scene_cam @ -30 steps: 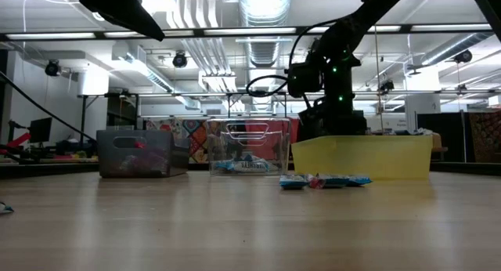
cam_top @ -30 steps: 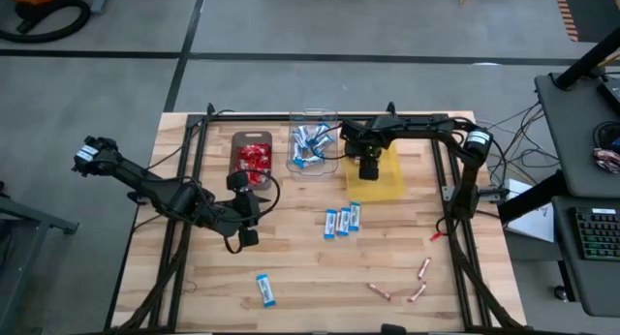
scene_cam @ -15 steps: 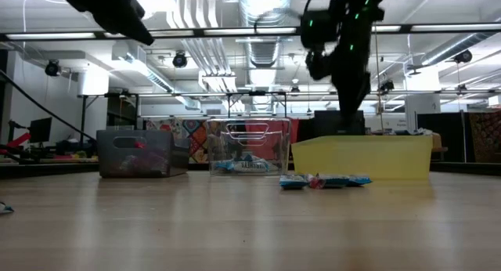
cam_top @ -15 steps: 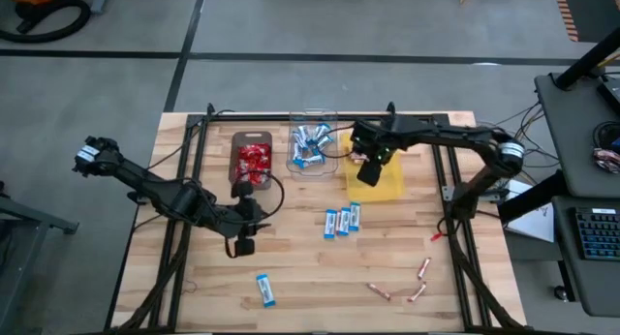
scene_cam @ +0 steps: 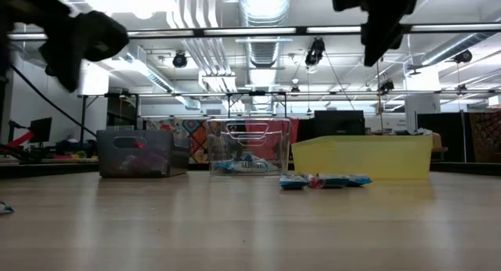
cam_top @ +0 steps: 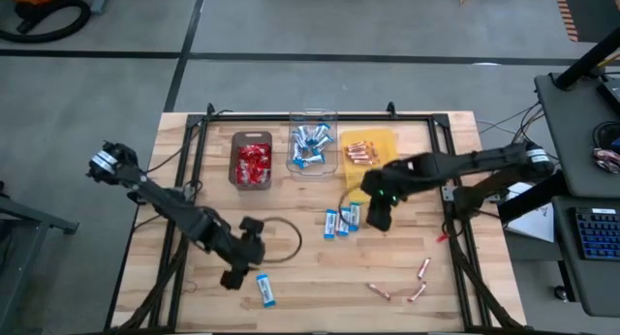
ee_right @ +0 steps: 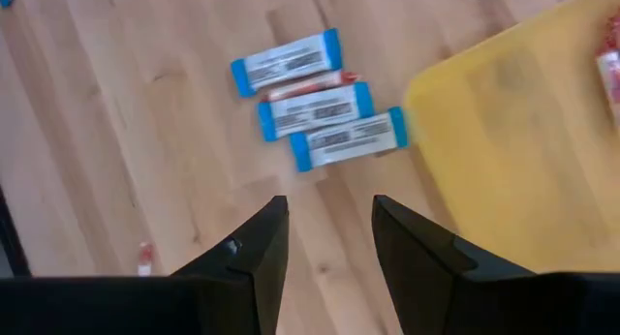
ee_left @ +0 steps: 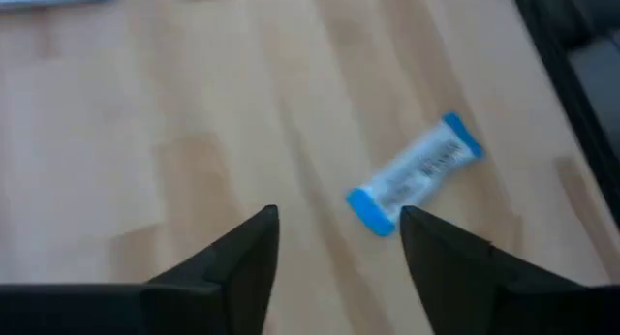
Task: Sort candy
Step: Put the white chocolate into the transparent bin
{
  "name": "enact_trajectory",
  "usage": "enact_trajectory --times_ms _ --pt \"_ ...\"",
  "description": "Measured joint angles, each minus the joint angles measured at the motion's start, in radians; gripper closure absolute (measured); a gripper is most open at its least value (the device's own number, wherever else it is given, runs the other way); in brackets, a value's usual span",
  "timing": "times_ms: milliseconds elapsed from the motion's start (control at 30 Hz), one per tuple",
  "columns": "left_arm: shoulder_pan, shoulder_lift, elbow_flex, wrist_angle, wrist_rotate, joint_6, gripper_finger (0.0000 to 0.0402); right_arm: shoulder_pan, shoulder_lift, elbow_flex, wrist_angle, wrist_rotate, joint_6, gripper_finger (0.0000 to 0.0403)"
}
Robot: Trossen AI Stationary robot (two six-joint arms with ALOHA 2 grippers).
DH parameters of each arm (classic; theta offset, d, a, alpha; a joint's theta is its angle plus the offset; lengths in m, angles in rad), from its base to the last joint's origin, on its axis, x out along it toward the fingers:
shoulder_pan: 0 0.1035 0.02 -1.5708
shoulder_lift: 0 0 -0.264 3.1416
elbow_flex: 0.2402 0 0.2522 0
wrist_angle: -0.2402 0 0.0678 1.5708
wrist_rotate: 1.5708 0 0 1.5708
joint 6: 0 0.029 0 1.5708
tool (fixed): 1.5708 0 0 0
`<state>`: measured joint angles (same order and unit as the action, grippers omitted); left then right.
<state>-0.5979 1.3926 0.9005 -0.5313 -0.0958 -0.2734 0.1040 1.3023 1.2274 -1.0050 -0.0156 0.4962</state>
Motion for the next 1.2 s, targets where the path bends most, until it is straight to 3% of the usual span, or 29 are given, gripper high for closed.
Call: enact_trajectory --times_ms 200,400,767,1000,1200 --pt "-0.106 0.099 0.000 0.043 0.002 0.034 0.0157 0.146 0.014 0.000 0.006 0.085 0.123 0.0247" --pt "-0.180 0.179 0.018 0.118 -0.151 0.096 0.0162 0.215 0.045 0.000 0.021 0.095 0.191 0.0246" --pt "-0.198 0.349 0.071 0.151 -0.137 0.111 0.0177 0.255 0.062 -0.002 0.041 0.096 0.219 0.0247" --pt "-0.200 0.419 0.092 0.157 -0.134 0.108 0.0200 0.259 0.062 -0.002 0.046 0.096 0.219 0.0246" --pt "-0.201 0.425 0.092 0.161 -0.130 0.104 0.0272 0.259 0.062 -0.002 0.046 0.097 0.215 0.0246"
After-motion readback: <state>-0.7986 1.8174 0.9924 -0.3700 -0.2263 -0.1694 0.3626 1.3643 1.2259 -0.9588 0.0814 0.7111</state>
